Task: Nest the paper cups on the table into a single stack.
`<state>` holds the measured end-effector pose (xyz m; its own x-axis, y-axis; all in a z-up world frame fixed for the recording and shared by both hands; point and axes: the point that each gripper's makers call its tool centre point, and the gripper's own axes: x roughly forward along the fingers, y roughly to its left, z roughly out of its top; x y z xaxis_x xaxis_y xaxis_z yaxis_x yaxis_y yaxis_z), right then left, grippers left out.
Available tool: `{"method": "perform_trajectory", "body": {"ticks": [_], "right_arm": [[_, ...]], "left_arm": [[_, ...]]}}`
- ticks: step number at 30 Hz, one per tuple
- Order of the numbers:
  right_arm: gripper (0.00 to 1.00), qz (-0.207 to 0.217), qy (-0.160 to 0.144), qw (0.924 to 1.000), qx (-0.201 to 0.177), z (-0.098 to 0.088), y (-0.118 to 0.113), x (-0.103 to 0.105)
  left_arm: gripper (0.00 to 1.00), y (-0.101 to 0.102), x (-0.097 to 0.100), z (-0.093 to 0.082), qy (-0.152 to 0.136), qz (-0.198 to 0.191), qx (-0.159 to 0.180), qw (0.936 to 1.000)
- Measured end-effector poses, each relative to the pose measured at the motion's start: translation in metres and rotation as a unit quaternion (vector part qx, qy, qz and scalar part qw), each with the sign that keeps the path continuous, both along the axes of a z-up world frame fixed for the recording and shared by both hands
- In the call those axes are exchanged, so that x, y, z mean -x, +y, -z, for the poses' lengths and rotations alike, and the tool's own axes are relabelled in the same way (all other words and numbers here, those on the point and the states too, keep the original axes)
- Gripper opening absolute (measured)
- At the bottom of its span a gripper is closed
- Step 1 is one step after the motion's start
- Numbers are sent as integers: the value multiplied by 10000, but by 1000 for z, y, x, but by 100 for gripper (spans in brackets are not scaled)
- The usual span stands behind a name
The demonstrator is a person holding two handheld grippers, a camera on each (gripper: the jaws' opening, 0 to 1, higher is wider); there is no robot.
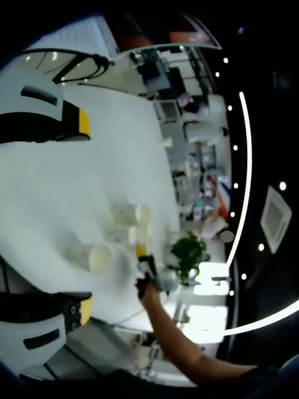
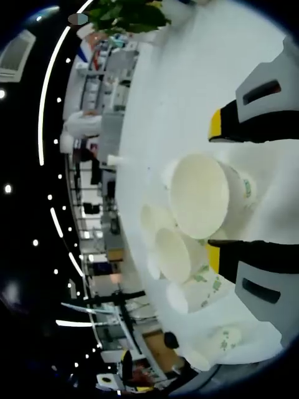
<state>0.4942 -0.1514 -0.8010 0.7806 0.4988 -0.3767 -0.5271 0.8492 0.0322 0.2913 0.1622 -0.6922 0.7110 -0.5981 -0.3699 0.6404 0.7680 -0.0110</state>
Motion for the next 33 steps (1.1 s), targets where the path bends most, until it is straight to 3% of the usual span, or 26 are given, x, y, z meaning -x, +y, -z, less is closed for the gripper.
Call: {"method": "perform_trajectory", "body": {"ticks": [6,11,19,33], "right_arm": [[55,-70,17,9999,90,4,4,-3],[43,-109,32,9997,201,6,4,-2],[42,-99,60,9999,103,5,3,0],[41,6,-115,9999,-41,-28,-10,-2]], "left_arm": [[100,3,1,0,36,-56,-8,10000],[100,4,-1,-1,57,-108,41,9999],[100,3,0,0,54,-76,57,9999],[100,-4,-1,1,75,7,80,9999]]}}
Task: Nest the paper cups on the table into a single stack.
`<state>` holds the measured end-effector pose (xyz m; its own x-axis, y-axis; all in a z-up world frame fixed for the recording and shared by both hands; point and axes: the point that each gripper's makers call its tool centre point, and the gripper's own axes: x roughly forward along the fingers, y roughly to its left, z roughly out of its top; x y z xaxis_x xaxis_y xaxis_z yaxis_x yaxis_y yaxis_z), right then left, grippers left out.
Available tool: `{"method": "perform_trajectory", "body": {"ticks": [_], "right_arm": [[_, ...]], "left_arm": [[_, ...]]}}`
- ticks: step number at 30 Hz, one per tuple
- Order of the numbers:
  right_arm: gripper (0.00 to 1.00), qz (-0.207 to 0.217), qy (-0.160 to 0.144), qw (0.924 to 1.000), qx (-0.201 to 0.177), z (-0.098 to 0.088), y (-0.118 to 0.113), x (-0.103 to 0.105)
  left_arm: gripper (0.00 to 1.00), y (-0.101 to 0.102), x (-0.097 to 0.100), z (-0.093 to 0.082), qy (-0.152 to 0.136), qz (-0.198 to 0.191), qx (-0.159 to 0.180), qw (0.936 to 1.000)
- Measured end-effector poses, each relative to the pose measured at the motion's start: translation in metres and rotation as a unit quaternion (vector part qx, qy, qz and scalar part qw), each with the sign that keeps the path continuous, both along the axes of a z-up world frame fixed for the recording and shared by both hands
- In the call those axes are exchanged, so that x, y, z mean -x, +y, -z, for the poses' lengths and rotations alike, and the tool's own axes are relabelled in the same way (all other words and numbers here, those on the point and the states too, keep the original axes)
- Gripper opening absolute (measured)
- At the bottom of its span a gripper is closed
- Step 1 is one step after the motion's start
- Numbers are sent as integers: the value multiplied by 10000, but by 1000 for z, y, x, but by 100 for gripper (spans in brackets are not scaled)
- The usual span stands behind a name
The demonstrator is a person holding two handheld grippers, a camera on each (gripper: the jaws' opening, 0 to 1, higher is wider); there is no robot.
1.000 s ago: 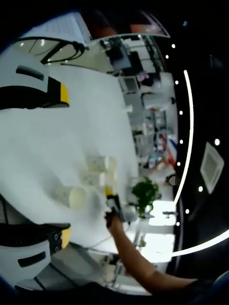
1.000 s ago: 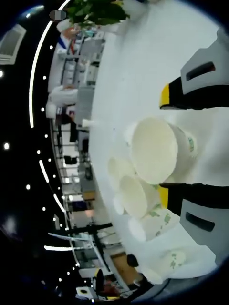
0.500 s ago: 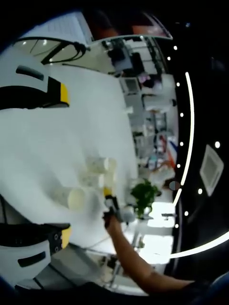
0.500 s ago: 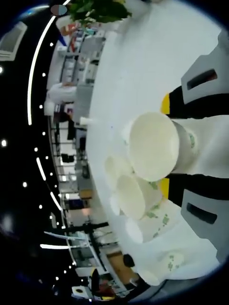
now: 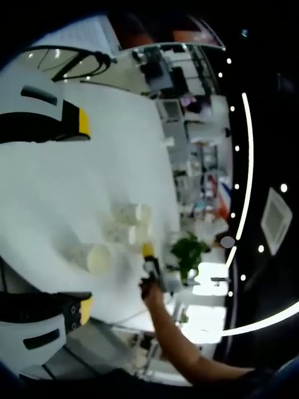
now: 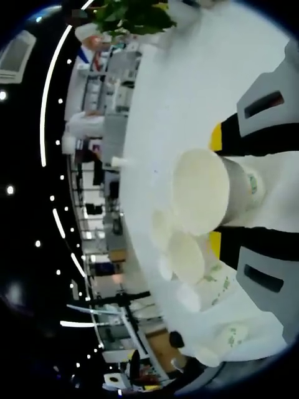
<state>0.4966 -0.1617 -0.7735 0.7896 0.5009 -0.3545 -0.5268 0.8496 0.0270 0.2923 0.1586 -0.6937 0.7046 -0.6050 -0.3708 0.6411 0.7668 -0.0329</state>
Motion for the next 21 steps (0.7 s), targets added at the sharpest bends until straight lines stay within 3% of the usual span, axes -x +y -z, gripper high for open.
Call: {"method": "perform_trajectory", "body": {"ticks": [9,21], "right_arm": [[40,33,-189,9998,-18,-24,-7,-9],[40,14,-246,9997,-8,-38,-9,-14]], "left_arm": [[100,-2,0,1,13,43,-23,10000],[100,-3,-1,4,-29,48,-72,10000]]}}
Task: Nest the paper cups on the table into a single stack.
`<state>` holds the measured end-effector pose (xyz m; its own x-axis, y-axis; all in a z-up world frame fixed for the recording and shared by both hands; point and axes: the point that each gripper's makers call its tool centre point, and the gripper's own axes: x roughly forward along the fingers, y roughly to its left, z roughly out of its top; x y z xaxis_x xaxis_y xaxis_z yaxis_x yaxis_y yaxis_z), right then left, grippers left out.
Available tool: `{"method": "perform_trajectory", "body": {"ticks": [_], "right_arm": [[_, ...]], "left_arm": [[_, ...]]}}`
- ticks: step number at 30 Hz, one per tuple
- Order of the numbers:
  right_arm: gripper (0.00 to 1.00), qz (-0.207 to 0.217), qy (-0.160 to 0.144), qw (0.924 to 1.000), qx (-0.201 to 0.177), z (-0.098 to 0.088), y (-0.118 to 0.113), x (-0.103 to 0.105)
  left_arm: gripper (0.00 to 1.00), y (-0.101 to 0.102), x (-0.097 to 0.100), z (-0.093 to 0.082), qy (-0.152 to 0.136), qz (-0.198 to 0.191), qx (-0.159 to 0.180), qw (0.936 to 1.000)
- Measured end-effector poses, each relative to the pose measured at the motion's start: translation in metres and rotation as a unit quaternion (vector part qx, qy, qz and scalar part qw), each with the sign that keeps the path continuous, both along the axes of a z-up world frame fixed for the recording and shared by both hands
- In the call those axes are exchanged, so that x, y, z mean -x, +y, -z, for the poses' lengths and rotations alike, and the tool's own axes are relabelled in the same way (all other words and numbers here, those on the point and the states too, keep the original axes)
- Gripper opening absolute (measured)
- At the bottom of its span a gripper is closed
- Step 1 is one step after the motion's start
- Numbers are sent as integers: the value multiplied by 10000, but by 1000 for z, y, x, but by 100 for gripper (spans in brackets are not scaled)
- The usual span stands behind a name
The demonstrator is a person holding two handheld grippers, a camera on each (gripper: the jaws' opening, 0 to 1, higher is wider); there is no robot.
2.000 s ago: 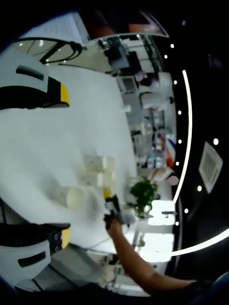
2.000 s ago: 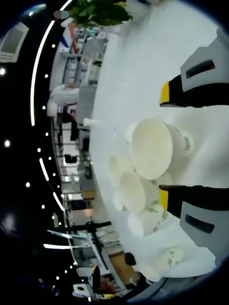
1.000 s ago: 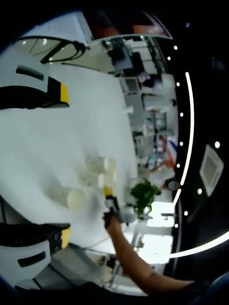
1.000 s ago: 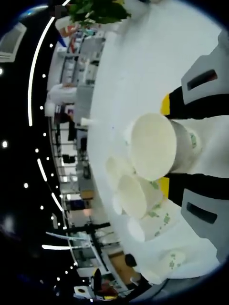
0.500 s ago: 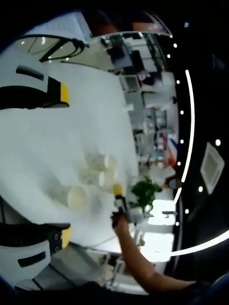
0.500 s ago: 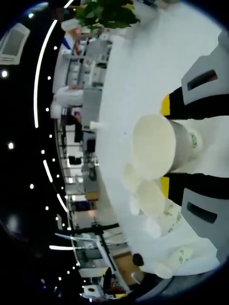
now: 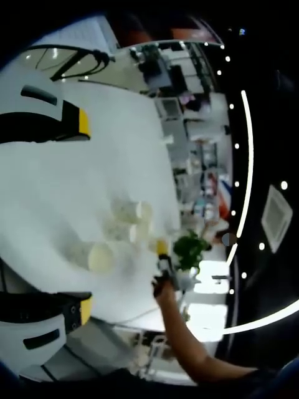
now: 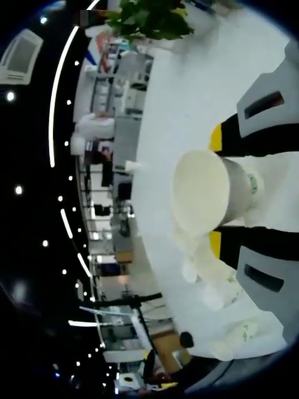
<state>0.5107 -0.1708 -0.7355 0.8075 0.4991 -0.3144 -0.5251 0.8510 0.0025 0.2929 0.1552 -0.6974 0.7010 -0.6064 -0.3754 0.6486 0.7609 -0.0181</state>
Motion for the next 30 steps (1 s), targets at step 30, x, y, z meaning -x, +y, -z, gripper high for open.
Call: {"method": "perform_trajectory", "body": {"ticks": [30], "right_arm": [[40,-79,-297,9995,-8,-48,15,-4]], "left_arm": [[100,-2,6,2,40,29,54,10000]]}}
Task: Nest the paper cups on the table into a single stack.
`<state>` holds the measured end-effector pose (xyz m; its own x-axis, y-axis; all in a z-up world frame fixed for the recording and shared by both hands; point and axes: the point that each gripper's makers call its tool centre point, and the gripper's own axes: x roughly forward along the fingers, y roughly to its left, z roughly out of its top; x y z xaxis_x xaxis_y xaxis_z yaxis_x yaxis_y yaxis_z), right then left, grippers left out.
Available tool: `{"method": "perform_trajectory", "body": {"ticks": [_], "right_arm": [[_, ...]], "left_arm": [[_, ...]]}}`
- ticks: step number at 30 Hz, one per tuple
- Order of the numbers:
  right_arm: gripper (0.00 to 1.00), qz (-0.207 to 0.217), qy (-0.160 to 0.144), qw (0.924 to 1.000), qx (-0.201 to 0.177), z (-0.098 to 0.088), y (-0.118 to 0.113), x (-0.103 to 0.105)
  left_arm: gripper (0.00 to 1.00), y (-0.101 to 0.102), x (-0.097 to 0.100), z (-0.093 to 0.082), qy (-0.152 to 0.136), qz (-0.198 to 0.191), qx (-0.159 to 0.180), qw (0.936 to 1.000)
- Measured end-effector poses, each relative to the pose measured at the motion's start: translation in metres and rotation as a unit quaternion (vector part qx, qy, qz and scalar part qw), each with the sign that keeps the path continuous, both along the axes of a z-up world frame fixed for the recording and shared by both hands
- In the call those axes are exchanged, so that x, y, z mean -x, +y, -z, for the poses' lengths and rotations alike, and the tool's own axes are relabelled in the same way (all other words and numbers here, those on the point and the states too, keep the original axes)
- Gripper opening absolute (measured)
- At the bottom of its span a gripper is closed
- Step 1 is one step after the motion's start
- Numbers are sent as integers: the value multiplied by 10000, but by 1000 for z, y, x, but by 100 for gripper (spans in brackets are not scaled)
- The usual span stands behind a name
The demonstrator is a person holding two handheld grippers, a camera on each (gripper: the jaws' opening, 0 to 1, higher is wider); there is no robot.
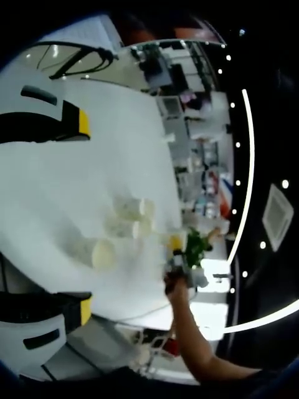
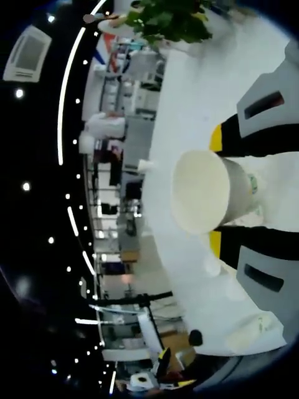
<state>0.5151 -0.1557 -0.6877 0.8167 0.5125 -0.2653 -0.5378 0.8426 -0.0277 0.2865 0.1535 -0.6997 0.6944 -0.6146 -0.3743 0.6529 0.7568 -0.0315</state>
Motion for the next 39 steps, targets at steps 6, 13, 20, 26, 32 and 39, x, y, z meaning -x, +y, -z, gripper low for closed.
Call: {"method": "perform_trajectory", "body": {"ticks": [6,13,20,26,32,39], "right_arm": [[40,-96,12,10000,5,-2,11,4],[40,-254,-11,9997,-23,-10,29,13],[40,-421,-43,9991,21,-15,44,23],[40,-503,-30,9987,18,-17,52,31],[40,-591,-45,9982,7,-21,60,36],[39,-644,-41,9979,-17,-23,66,39]], "left_arm": [[100,1,3,0,-11,-35,30,10000],[100,3,7,-1,-23,-72,37,10000],[100,3,10,-1,-28,-63,37,10000],[100,2,12,-1,-31,-42,33,10000],[100,1,14,-1,-29,-32,30,10000],[100,1,15,-4,-52,-41,56,10000]]}}
